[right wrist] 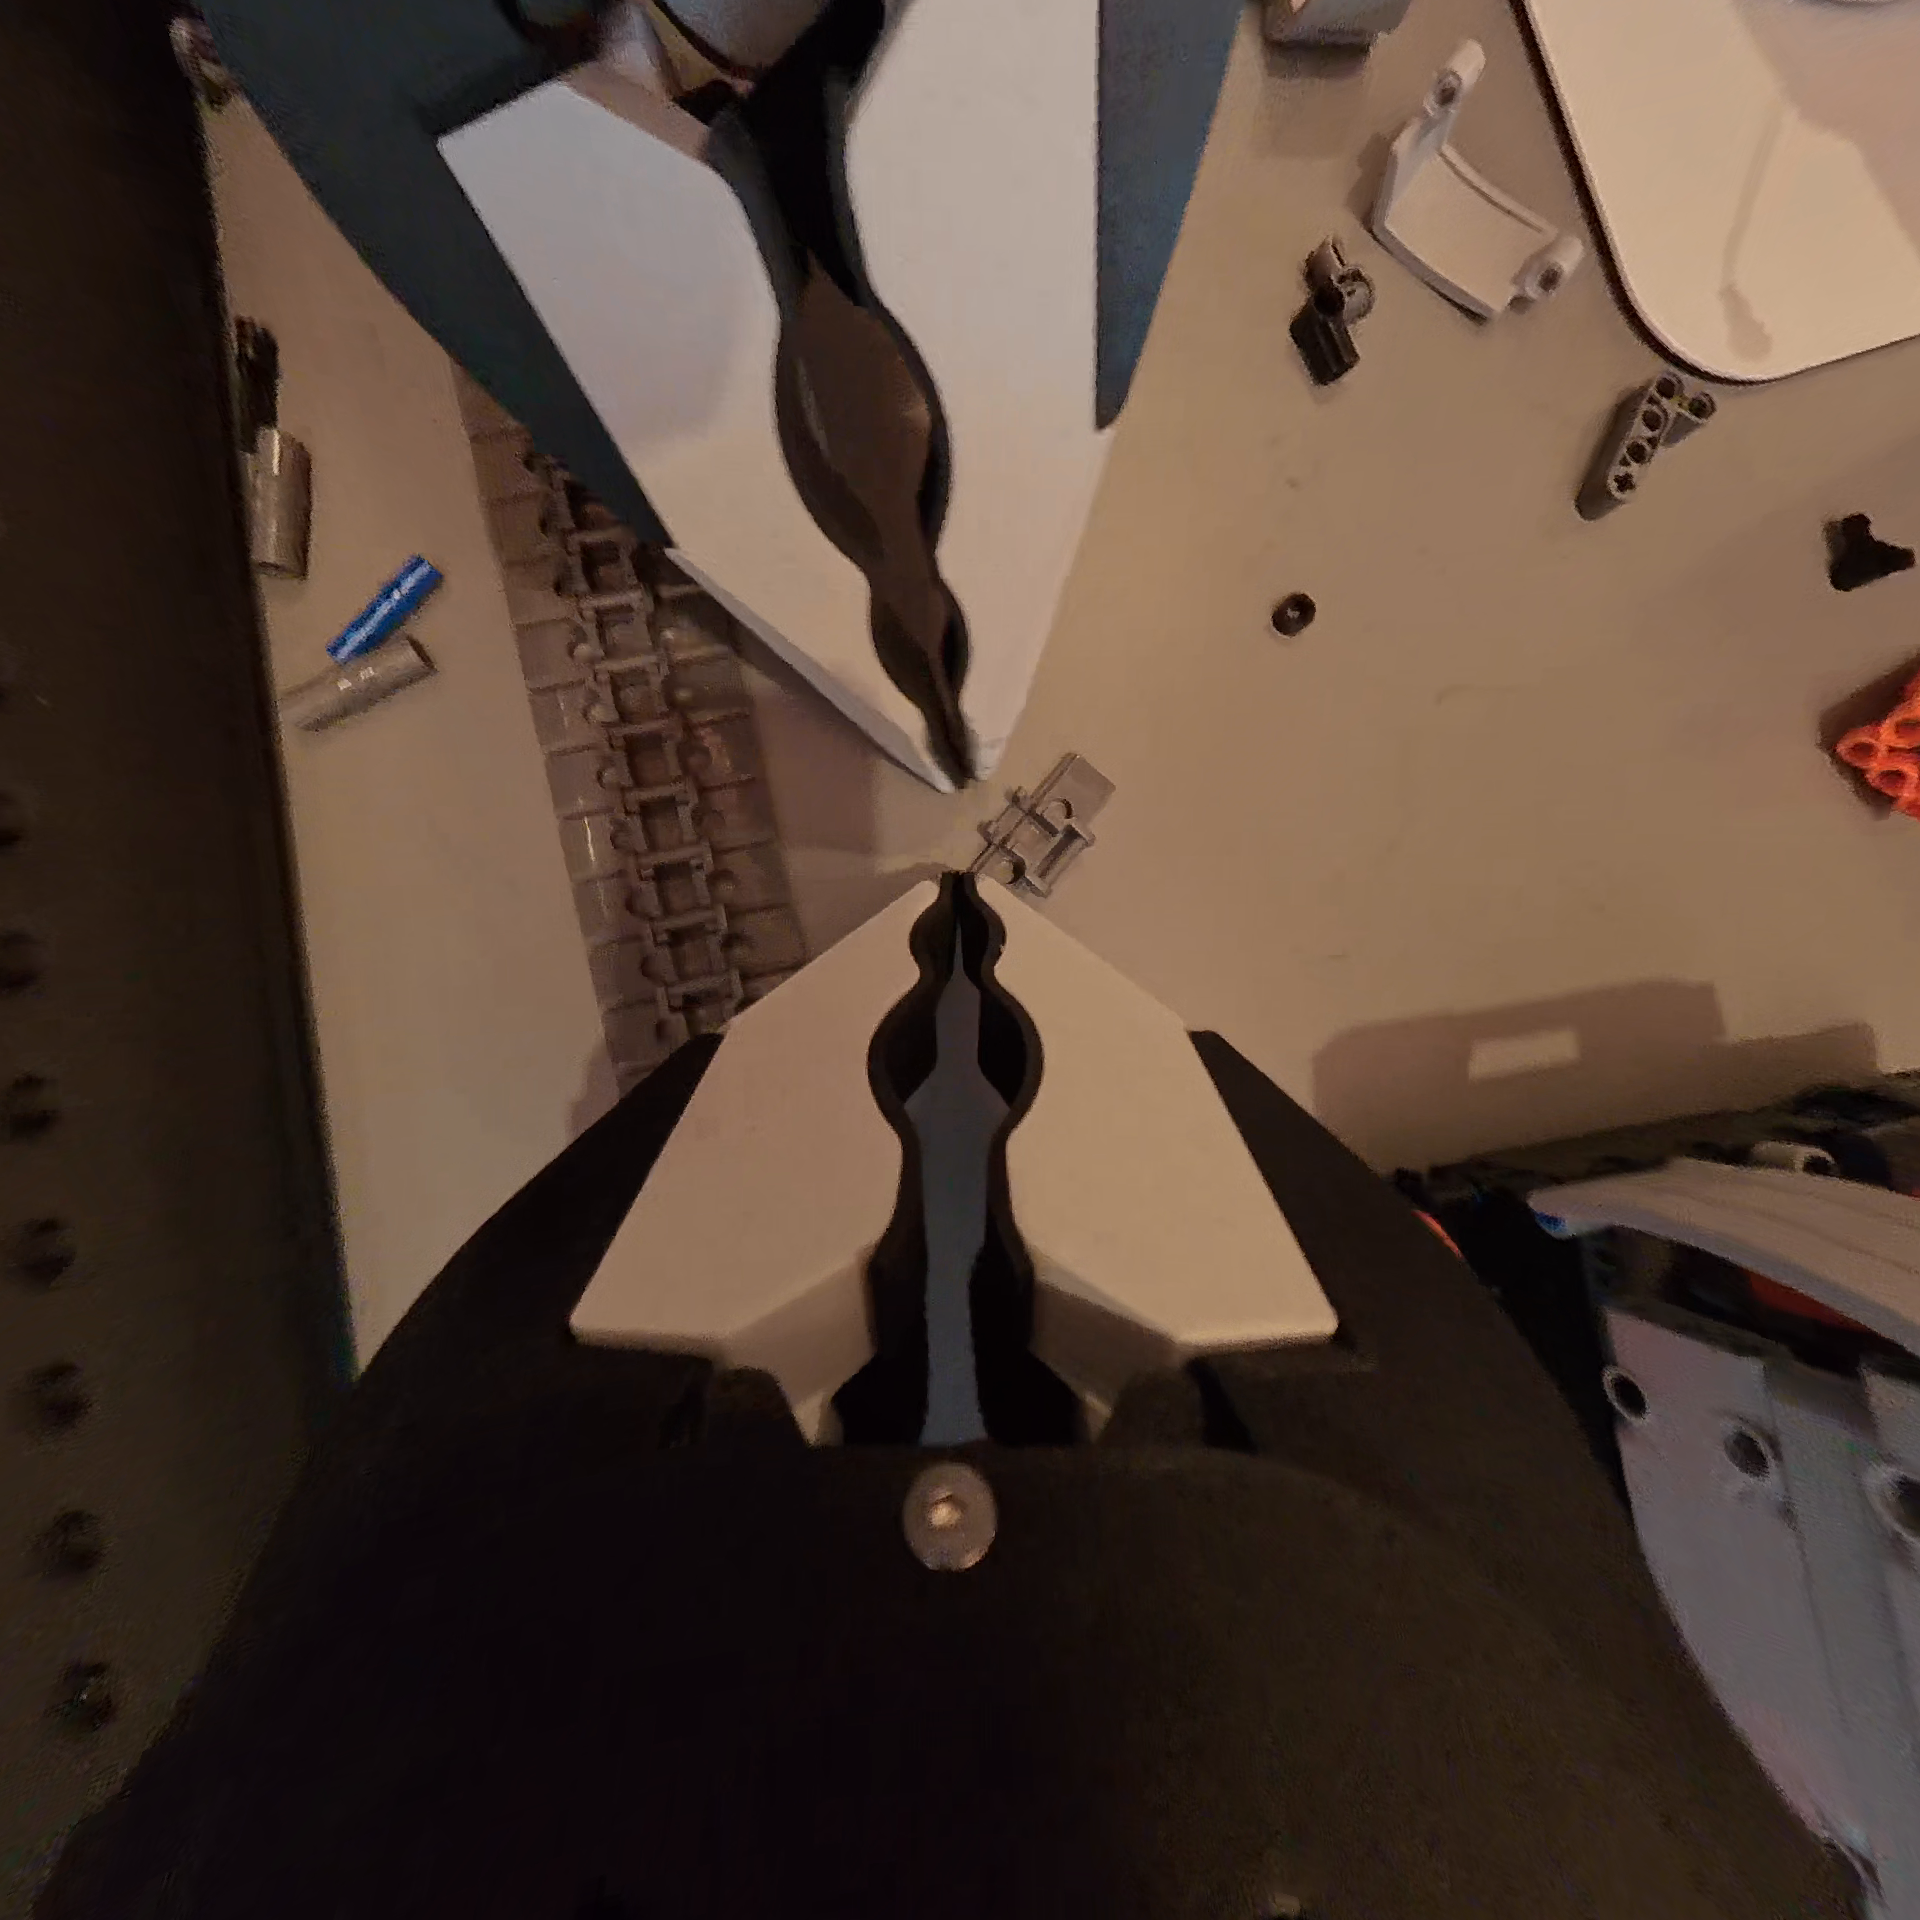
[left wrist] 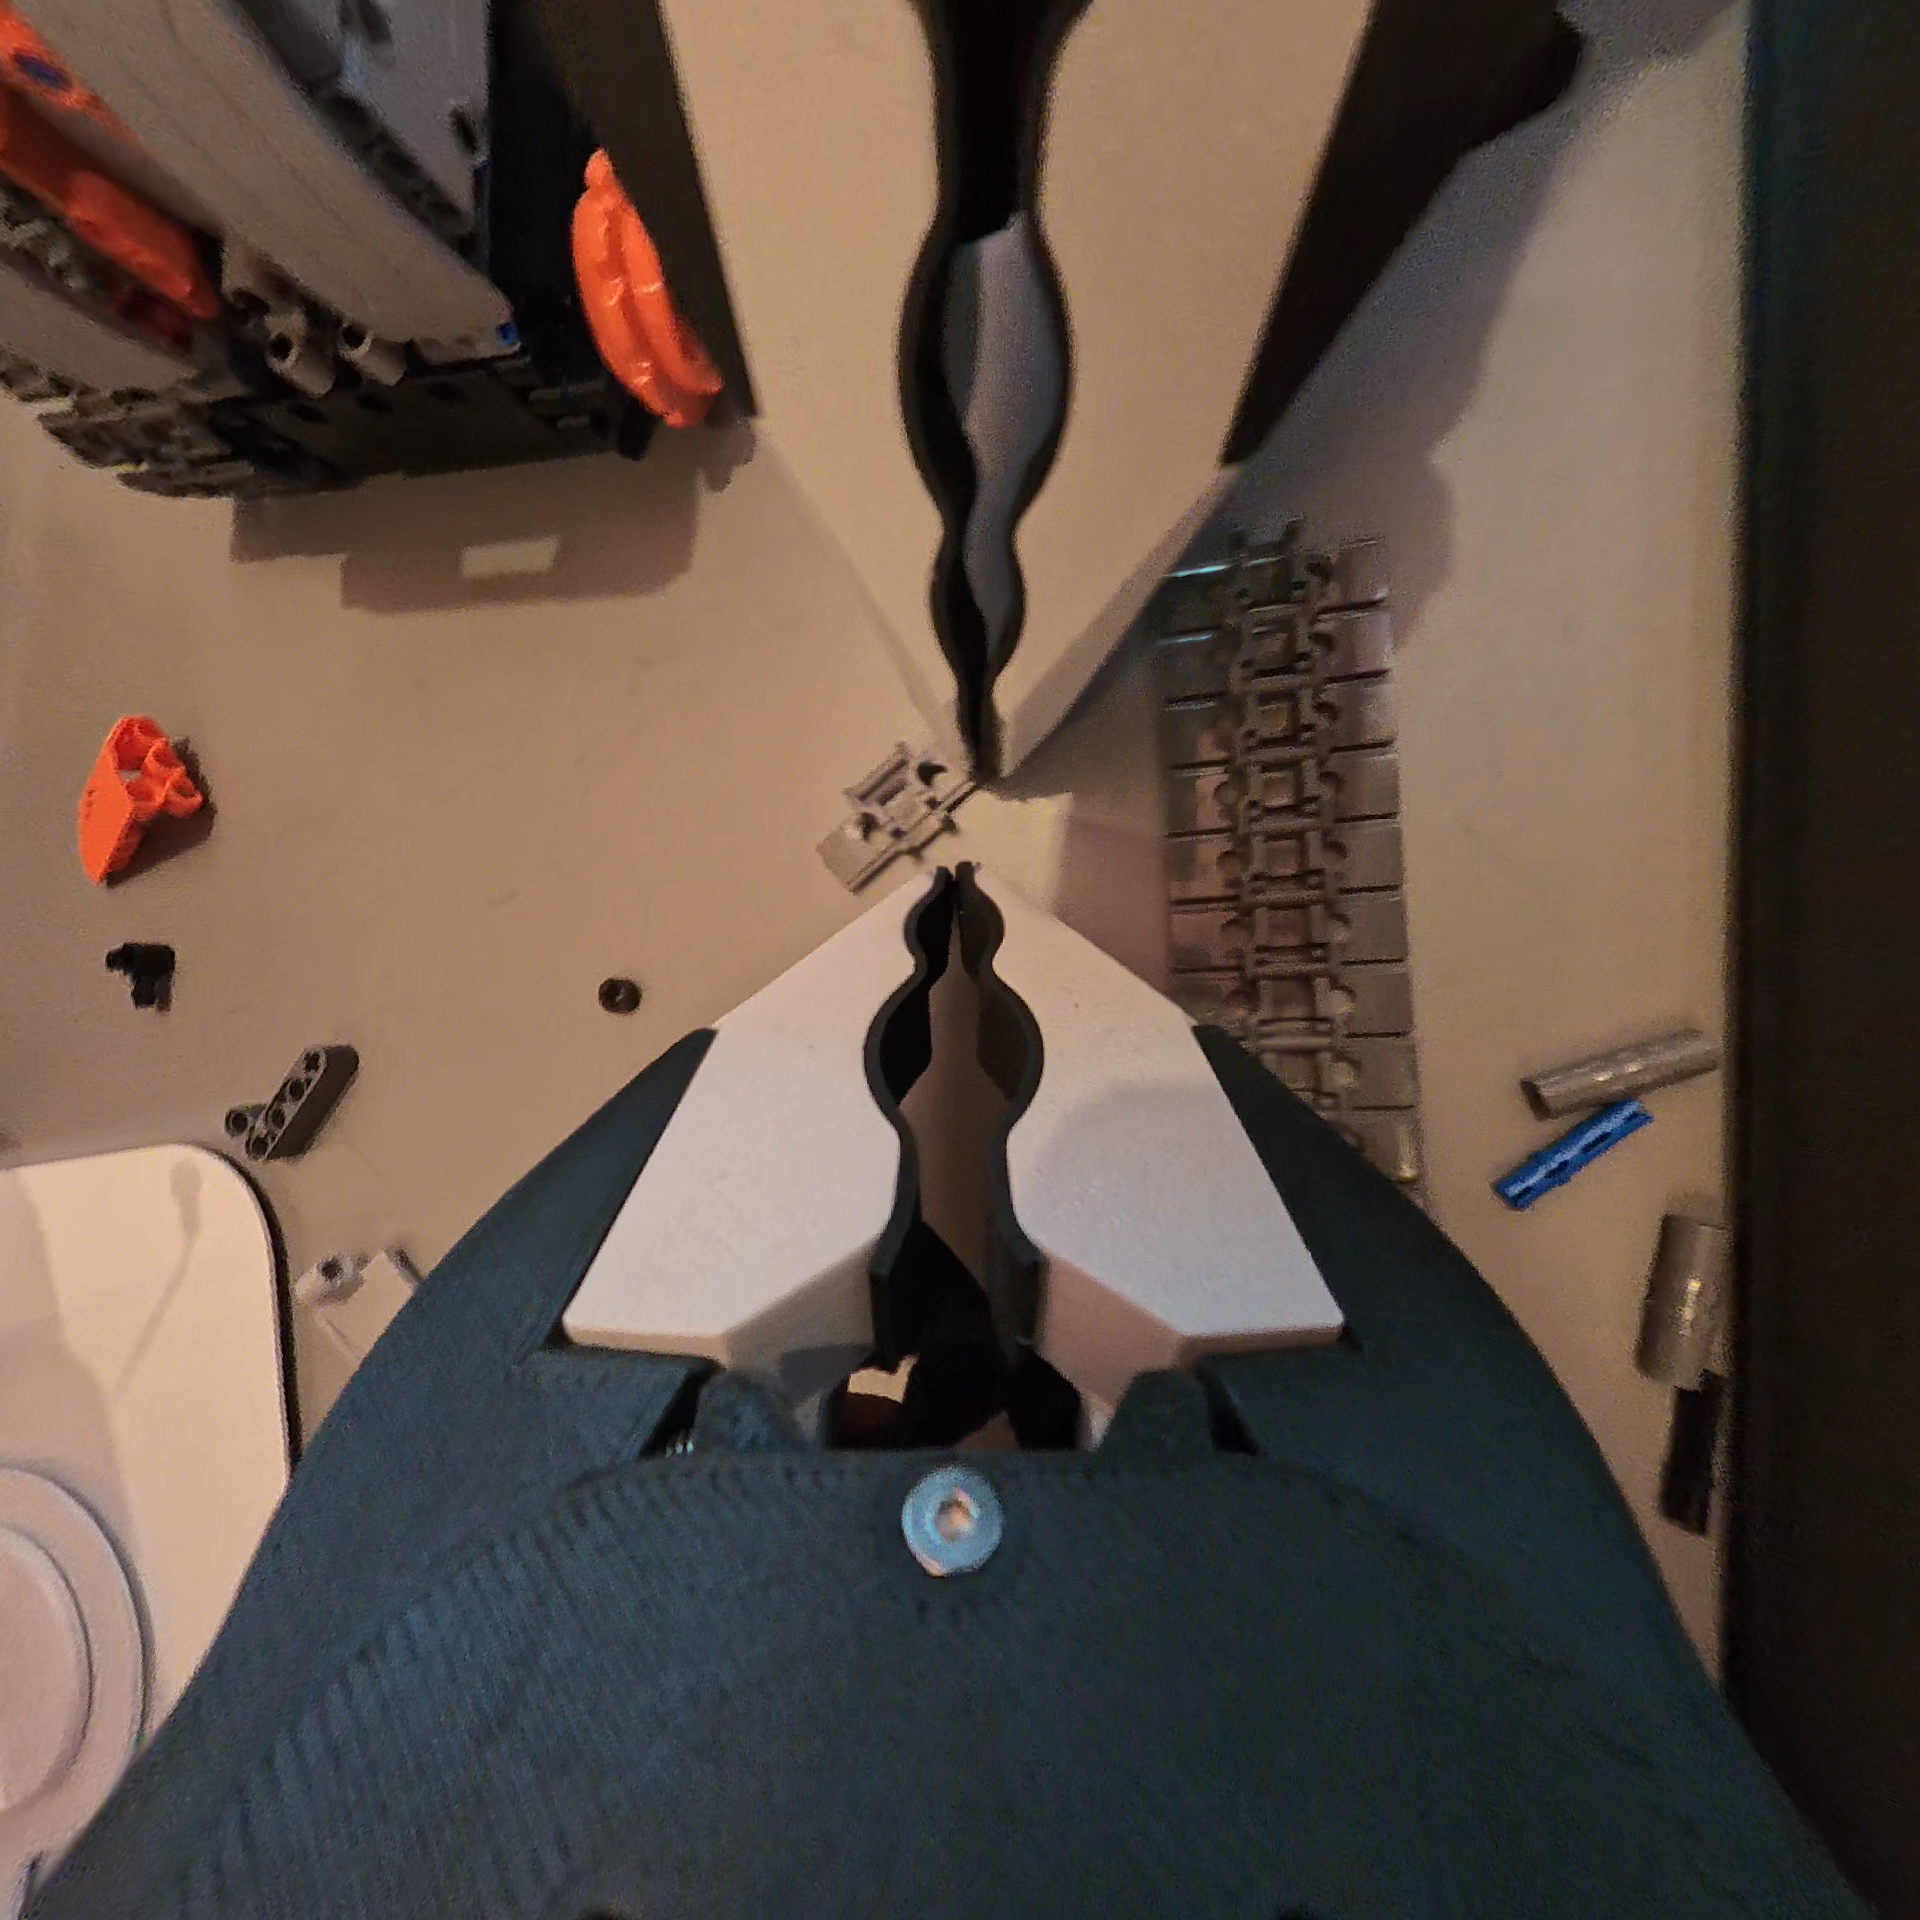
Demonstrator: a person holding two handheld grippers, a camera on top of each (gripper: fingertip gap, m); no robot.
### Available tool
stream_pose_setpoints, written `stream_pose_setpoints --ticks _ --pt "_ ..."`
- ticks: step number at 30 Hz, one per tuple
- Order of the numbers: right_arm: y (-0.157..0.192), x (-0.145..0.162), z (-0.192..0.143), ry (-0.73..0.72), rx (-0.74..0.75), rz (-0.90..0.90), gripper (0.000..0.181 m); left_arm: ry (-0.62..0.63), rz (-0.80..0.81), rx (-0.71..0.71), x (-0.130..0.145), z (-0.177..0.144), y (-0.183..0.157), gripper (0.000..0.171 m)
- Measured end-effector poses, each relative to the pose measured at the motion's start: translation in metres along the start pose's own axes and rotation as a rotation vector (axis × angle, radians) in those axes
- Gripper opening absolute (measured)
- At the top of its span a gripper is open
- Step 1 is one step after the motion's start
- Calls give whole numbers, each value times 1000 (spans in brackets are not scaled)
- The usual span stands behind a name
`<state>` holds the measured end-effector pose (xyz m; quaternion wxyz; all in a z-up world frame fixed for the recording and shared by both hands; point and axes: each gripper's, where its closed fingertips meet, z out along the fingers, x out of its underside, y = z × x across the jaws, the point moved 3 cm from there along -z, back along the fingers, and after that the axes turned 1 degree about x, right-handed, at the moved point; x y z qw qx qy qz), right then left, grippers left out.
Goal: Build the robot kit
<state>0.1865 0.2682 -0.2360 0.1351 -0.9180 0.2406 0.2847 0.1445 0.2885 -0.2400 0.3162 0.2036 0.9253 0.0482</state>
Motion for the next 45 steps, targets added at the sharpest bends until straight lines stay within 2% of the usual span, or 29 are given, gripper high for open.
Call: stream_pose_setpoints --ticks 3,6,10,18,26,29,30,31,34,37,39,42,45 --pt "-7 7 -4 36 41 7 0 -6 60 -29 -5 -7 0 5" --pt "1 3 -9 4 -2 -11 0 -32 28 -75 -9 -11 16 8" --pt "8 6 -6 24 -41 -28 0 1 33 -47 -7 8 22 13" --pt "-4 9 -9 4 -16 37 0 -43 72 61 -21 15 25 15" --pt "-7 23 -14 56 -34 68 0 -24 79 114 -26 21 17 12" --pt "-16 28 -17 68 14 77 0 -21 81 149 -30 19 1 12" --pt "-16 29 -17 70 21 76 0 -17 89 157 -32 21 -6 3" --pt "-17 29 -17 73 31 66 0 -29 103 167 -36 21 -14 2" --pt "-19 27 -18 84 74 45 1 -26 137 178 -39 17 -25 8" --pt "-22 20 -25 34 89 102 4 -69 73 148 -40 3 -11 13" --pt "-23 22 -25 38 92 131 8 -65 37 79 -34 1 5 15" --pt "-22 28 -22 60 85 156 13 -10 4 38 -21 9 18 19" --pt "-23 29 -18 57 78 173 17 -8 -8 77 -22 16 12 19"
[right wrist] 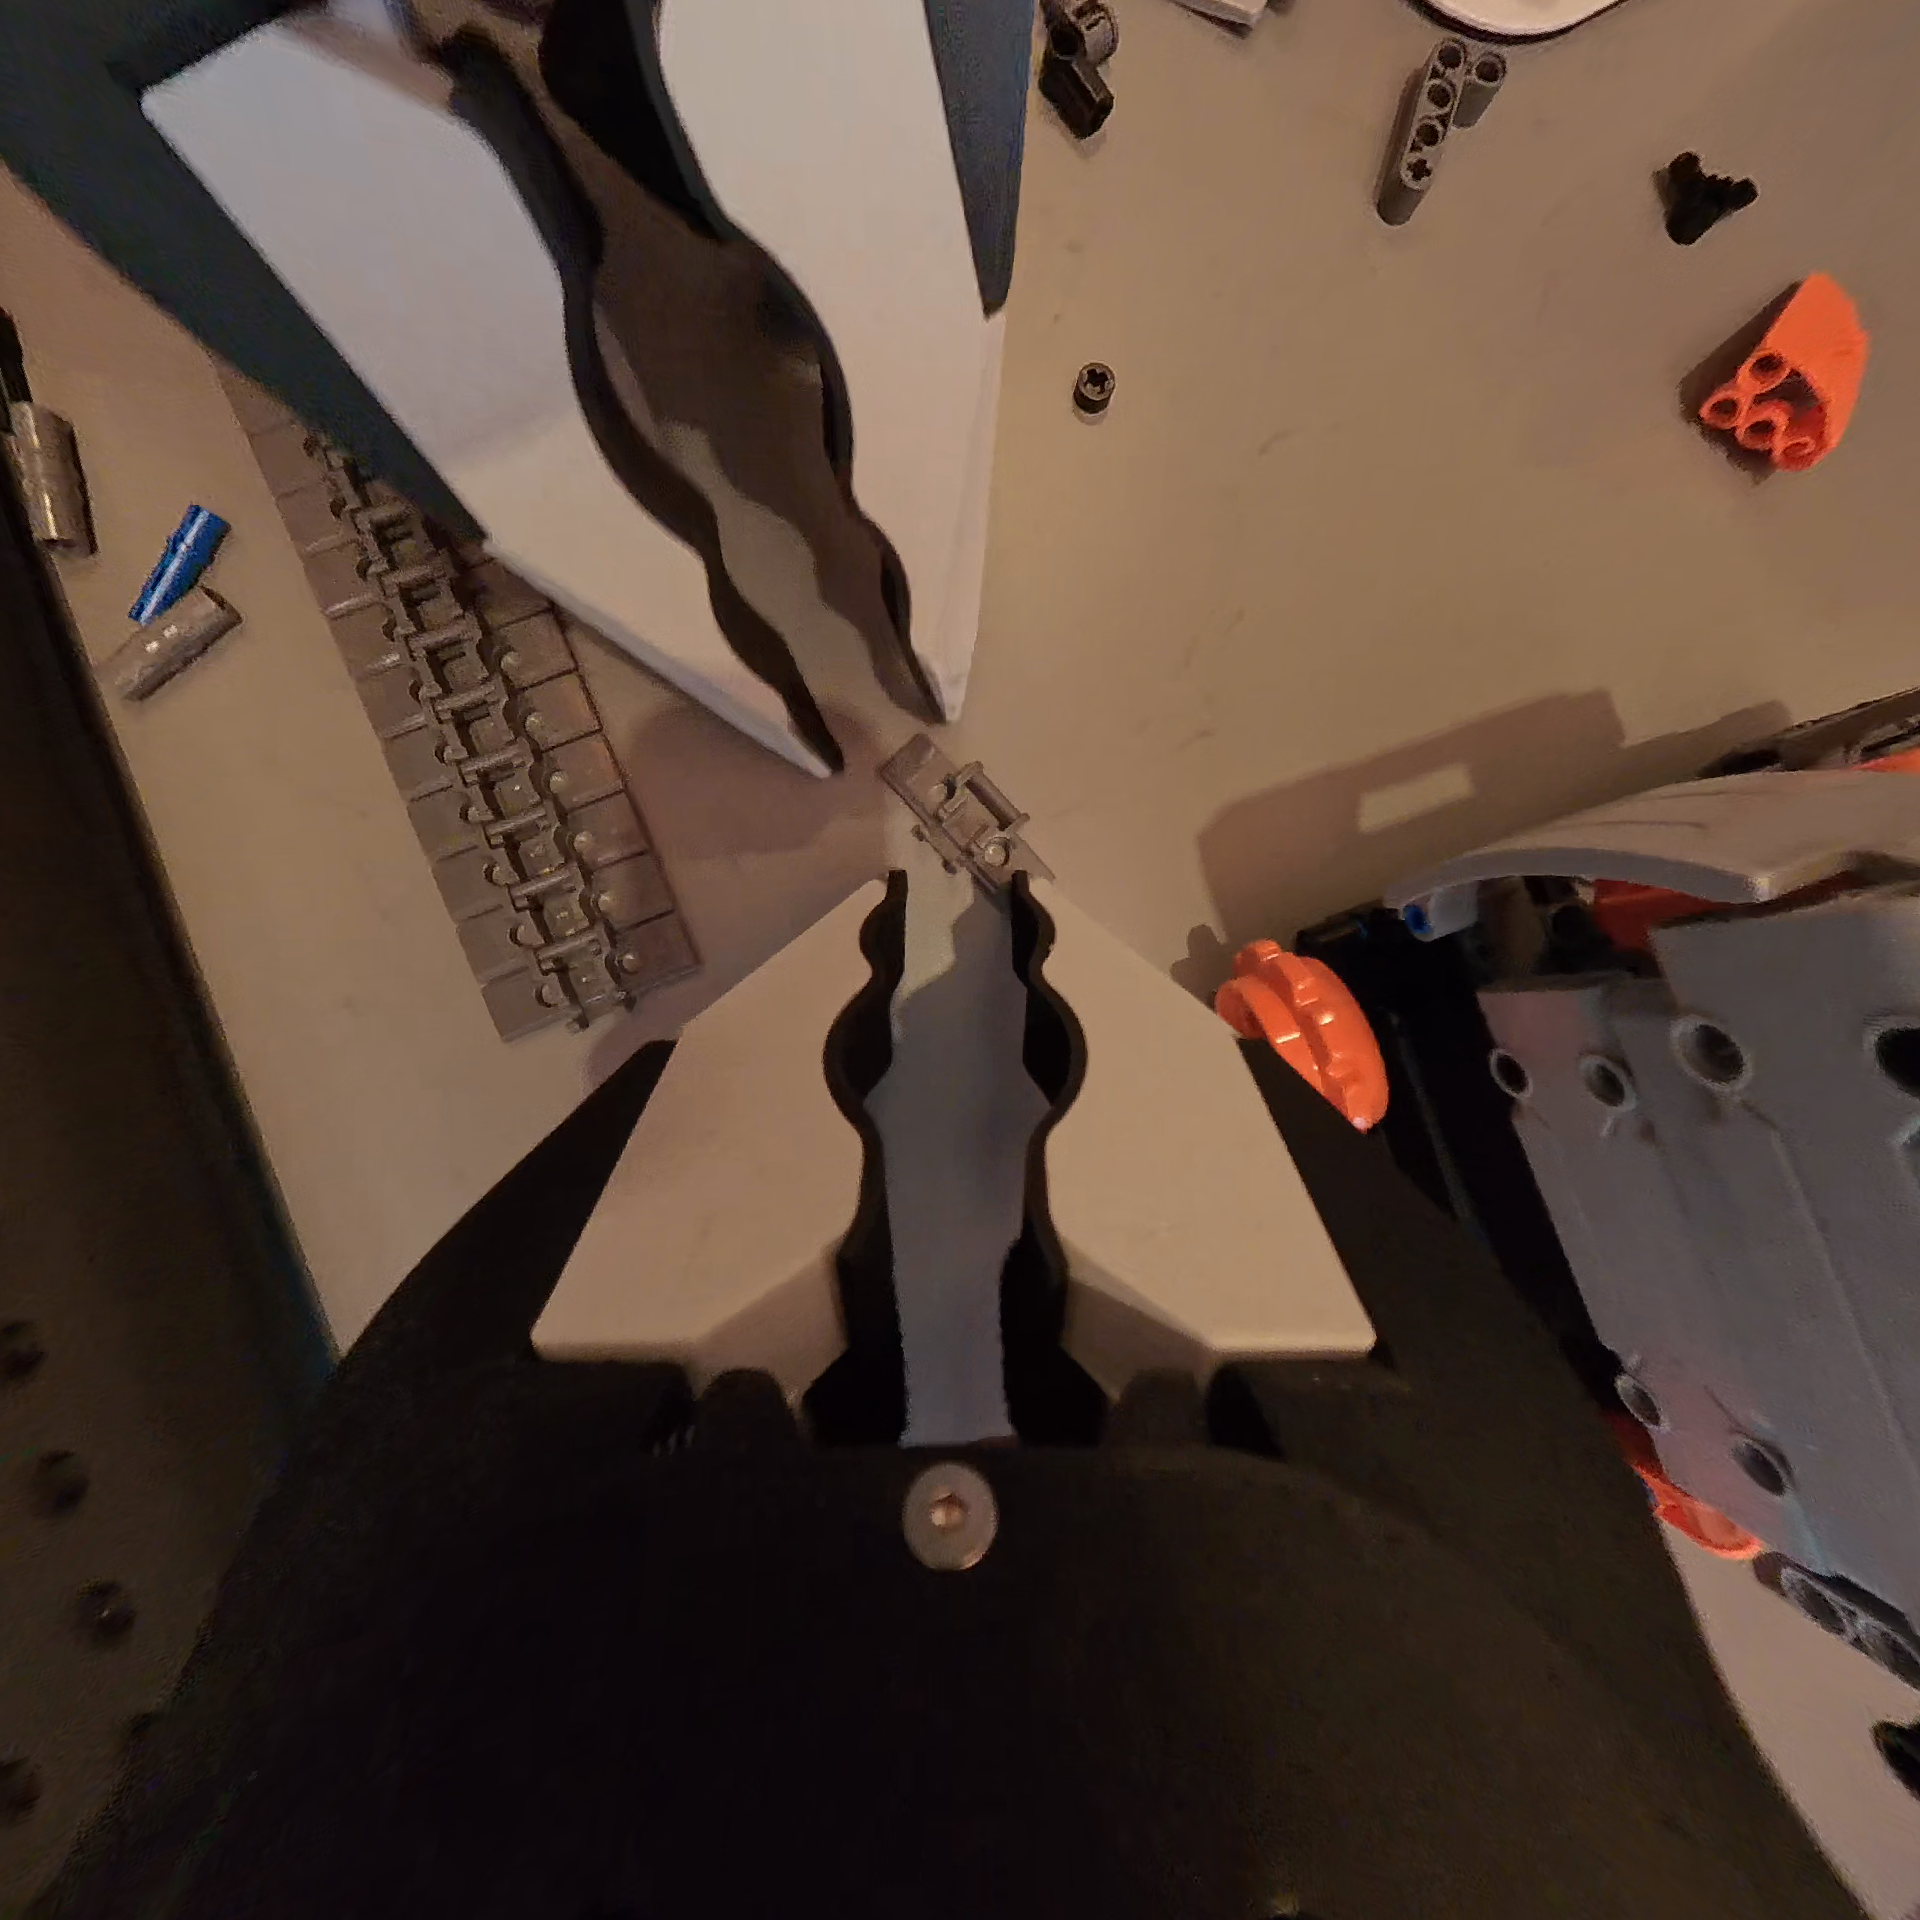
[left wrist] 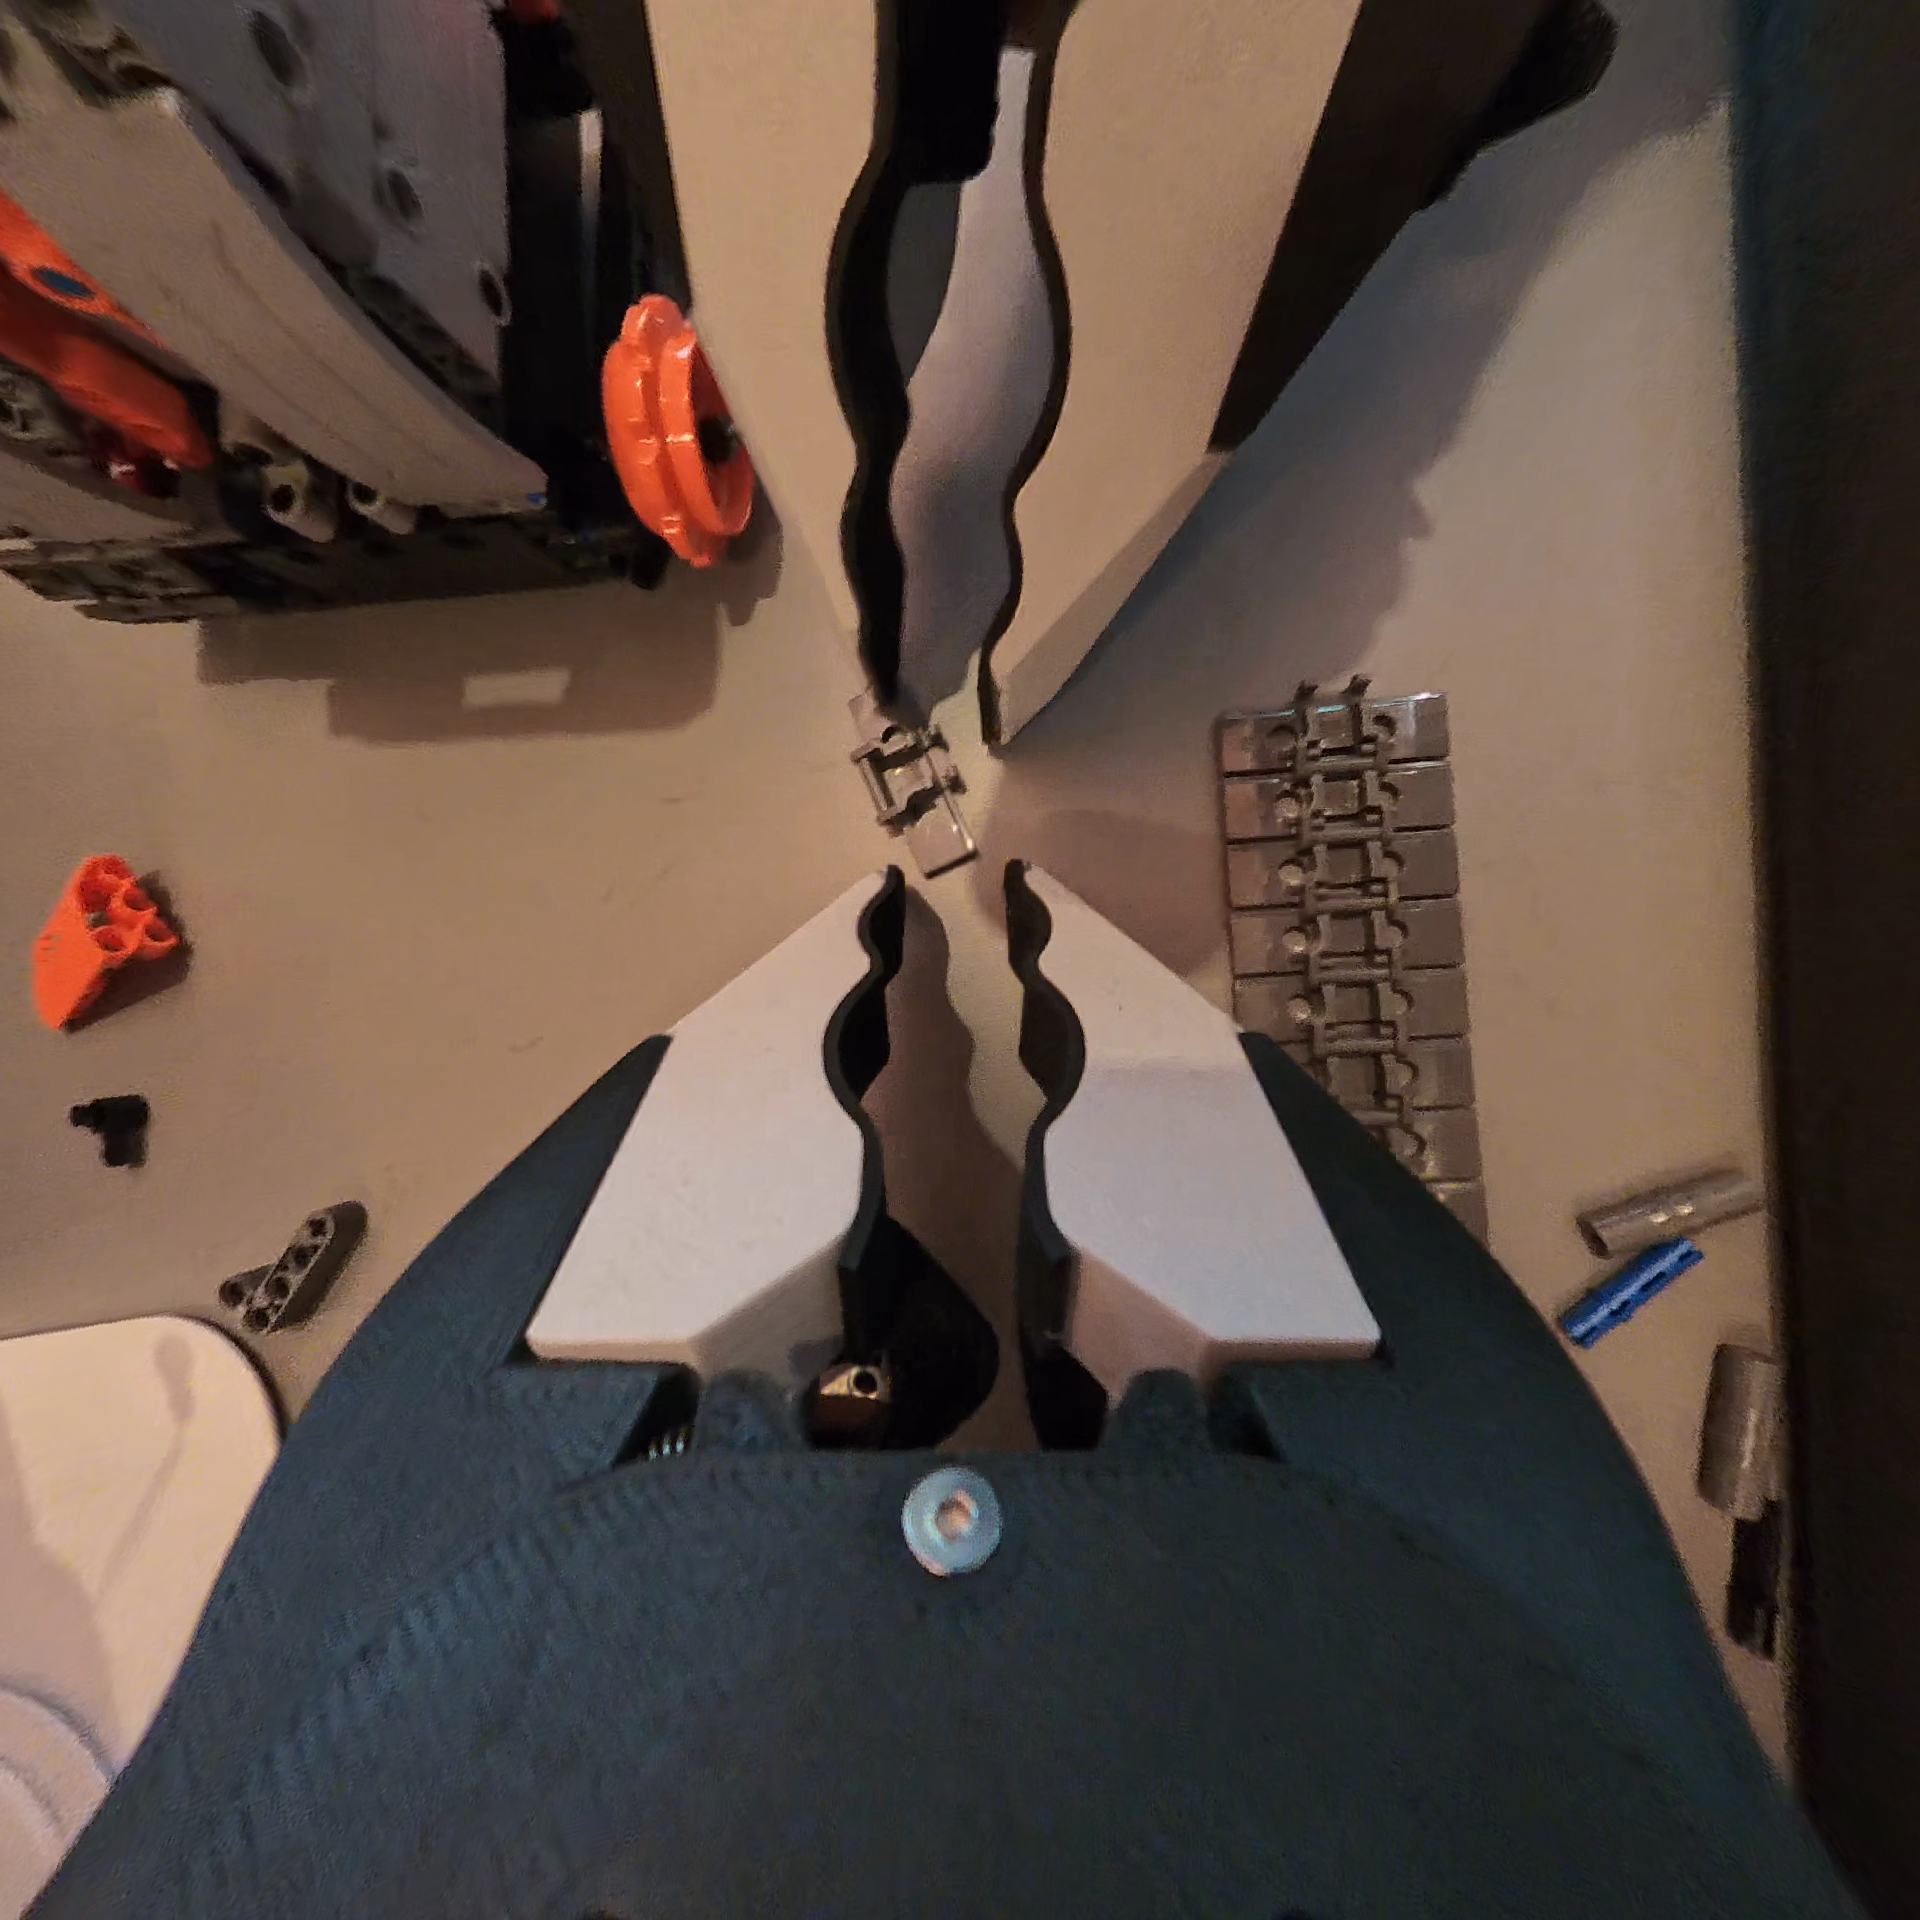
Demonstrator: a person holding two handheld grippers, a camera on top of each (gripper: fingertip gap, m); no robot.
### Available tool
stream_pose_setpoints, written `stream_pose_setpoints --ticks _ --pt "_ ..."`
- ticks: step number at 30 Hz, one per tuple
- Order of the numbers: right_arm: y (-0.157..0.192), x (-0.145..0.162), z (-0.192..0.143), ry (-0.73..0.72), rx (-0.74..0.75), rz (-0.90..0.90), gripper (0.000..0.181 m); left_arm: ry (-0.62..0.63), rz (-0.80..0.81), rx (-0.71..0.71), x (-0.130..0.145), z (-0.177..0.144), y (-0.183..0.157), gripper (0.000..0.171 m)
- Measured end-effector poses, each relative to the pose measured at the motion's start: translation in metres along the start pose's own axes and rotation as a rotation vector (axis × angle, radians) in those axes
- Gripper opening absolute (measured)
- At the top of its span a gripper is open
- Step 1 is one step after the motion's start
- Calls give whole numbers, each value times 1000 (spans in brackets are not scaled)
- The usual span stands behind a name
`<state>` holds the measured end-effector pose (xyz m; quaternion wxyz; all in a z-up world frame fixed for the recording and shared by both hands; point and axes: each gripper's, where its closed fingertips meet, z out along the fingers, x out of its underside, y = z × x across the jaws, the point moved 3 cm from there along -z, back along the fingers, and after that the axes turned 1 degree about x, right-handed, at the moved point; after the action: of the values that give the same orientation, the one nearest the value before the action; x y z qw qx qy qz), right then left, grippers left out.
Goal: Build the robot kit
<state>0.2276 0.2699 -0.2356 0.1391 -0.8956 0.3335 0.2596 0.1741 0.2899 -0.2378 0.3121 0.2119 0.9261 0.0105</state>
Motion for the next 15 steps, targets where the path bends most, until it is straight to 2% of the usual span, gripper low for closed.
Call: stream_pose_setpoints --ticks 6,10,15 --pt "-2 -2 2 -14 4 17 19 -32 14 49 -11 6 -15 16" --pt "0 -5 -2 -39 10 -6 17 -34 24 60 -9 2 -18 23" --pt "1 -7 3 -57 -8 -18 15 -33 23 67 -6 1 -19 22"
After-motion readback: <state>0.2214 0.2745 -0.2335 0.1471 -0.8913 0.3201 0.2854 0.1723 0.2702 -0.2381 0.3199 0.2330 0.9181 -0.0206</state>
